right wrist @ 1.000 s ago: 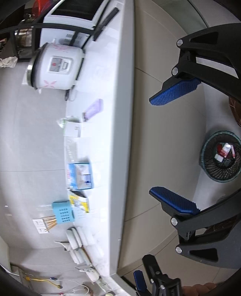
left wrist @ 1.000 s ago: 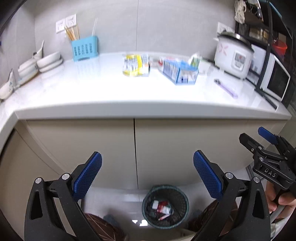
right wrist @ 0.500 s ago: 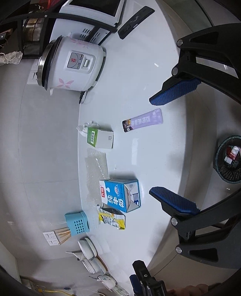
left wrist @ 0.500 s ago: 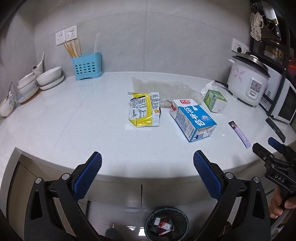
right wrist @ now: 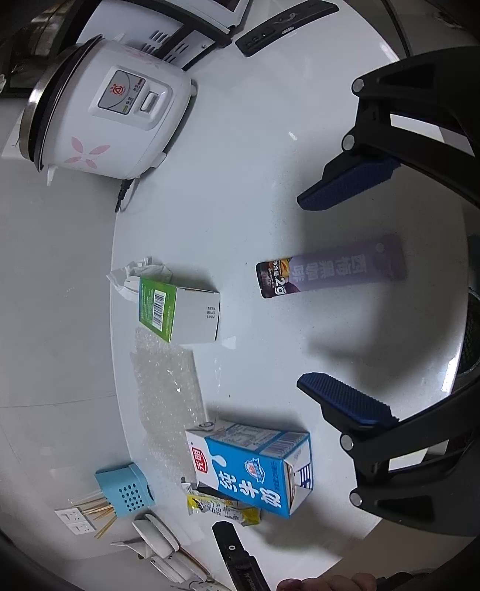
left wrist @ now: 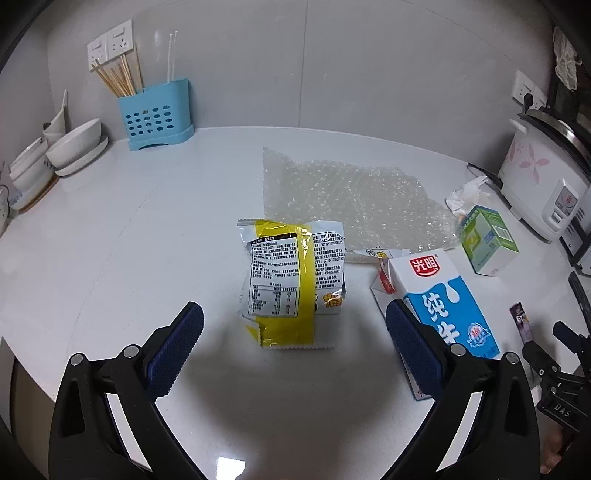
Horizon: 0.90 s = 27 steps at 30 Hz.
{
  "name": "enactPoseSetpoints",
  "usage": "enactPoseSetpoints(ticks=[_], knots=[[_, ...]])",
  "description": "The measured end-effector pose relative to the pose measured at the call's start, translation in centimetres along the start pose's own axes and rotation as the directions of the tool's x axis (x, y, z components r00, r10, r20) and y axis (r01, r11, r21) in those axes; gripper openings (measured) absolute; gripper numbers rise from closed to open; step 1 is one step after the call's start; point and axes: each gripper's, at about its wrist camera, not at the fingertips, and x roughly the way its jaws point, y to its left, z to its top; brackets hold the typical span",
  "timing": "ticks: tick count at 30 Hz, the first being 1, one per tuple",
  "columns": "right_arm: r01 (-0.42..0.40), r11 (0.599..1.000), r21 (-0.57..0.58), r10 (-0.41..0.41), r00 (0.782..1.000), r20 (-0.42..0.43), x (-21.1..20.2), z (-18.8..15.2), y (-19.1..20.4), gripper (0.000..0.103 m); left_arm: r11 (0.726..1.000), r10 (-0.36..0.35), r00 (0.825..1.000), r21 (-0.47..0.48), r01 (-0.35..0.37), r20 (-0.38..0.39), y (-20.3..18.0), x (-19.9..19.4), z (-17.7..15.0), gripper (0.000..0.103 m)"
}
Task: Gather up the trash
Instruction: 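Grasp the yellow snack bag with the left tool while the right tool grasps the purple stick packet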
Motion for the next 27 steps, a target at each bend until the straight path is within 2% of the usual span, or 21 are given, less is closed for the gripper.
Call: enactPoseSetpoints(ticks=[9, 15, 18, 21, 22, 26, 27], knots=[[-0.024, 0.999, 0.021, 0.025, 0.998, -0.061, 2.4, 0.1, -0.8, 0.084, 0.999, 0.033, 0.999, -0.001, -0.033, -0.043, -0.8, 4.9, 1.4, 0.097], [-0.016, 1.0, 0.005, 0.016, 0.997, -0.08, 2.9, 0.1, -0.4, 0.077, 0.998, 0.057, 0.996, -0.011, -0.058, -0.061, -0.8, 6.2, 1.8, 0.097], [-0.005, 1.0, 0.003, 0.005, 0.996, -0.084, 3.0, 0.3, -0.4, 0.071, 0.998, 0.065, 0.995, -0.012, -0.066, -0.072, -0.7, 6.2, 1.7, 0.091], [-0.004, 1.0, -0.004, 0.003, 0.996, -0.087, 2.8, 0.4, -0.2, 0.058, 0.999, 0.038, 0.993, -0.031, -0.041, -0.108, -0.3, 6.0, 1.5, 0.077], [-0.005, 1.0, -0.005, 0.004, 0.996, -0.089, 2.7, 0.4, -0.1, 0.051, 0.999, 0.036, 0.992, -0.033, -0.04, -0.117, -0.2, 5.9, 1.5, 0.073], [-0.006, 1.0, -0.008, 0.005, 0.995, -0.099, 2.5, 0.5, 0.3, 0.022, 0.997, 0.07, 0.99, -0.013, -0.072, -0.123, -0.1, 5.2, 1.4, 0.065], [-0.006, 1.0, -0.009, 0.005, 0.995, -0.101, 2.4, 0.5, 0.4, 0.022, 0.997, 0.075, 0.989, -0.015, -0.078, -0.126, 0.0, 5.0, 1.3, 0.063]])
